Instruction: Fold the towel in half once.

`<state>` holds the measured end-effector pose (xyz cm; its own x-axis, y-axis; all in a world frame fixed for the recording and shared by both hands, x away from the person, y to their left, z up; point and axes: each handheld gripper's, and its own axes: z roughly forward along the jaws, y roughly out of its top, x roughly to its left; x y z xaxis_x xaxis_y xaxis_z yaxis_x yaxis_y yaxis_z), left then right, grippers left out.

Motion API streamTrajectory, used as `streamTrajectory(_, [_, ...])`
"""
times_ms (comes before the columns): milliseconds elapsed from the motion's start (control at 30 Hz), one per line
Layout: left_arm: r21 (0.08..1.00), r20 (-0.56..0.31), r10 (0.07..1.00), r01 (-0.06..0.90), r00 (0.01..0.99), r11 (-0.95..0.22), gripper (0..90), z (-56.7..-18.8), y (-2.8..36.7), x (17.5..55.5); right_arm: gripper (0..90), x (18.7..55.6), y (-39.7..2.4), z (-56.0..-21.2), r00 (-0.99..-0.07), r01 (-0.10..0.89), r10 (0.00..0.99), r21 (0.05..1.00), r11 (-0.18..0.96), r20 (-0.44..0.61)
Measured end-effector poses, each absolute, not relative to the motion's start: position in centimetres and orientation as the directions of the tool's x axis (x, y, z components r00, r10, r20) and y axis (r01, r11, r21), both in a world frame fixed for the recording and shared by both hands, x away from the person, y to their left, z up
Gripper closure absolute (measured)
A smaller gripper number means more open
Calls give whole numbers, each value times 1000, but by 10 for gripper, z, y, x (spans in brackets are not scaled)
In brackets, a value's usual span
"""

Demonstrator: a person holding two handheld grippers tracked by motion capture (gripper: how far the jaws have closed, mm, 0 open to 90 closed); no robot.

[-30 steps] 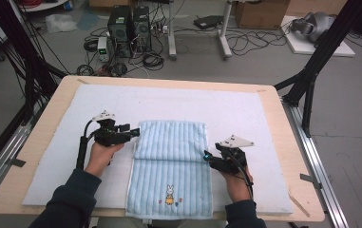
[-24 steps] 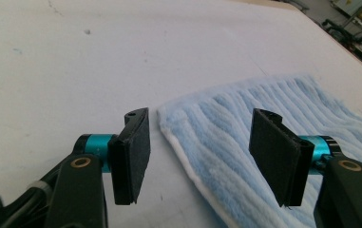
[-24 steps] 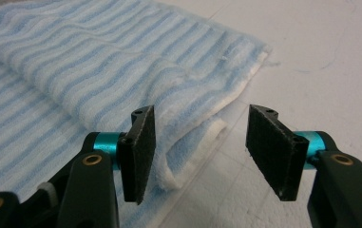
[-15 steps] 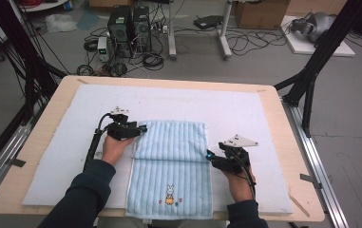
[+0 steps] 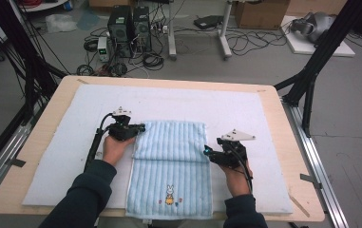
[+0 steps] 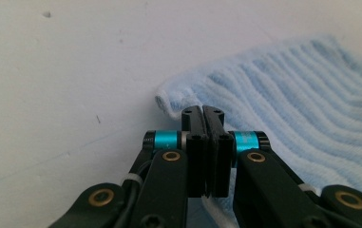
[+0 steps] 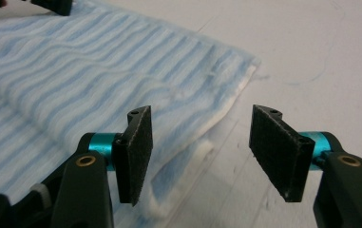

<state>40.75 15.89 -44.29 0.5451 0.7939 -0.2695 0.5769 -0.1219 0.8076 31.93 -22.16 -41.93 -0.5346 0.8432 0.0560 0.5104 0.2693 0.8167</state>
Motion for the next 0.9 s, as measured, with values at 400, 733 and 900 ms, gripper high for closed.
streamTrajectory(400, [817, -317, 774, 572, 548, -70, 879, -434, 168, 406, 417, 398, -193, -419, -476, 628, 877, 721, 293, 59])
streamTrajectory(733, [826, -354, 754, 564, 553, -26, 879, -427, 173, 404, 863, 410, -179, -432, -529, 623, 848, 666, 409, -26])
streamTrajectory(900, [843, -366, 727, 537, 581, -5, 880, -415, 179, 396, 862, 398, -186, -415, -552, 566, 834, 737, 370, 5])
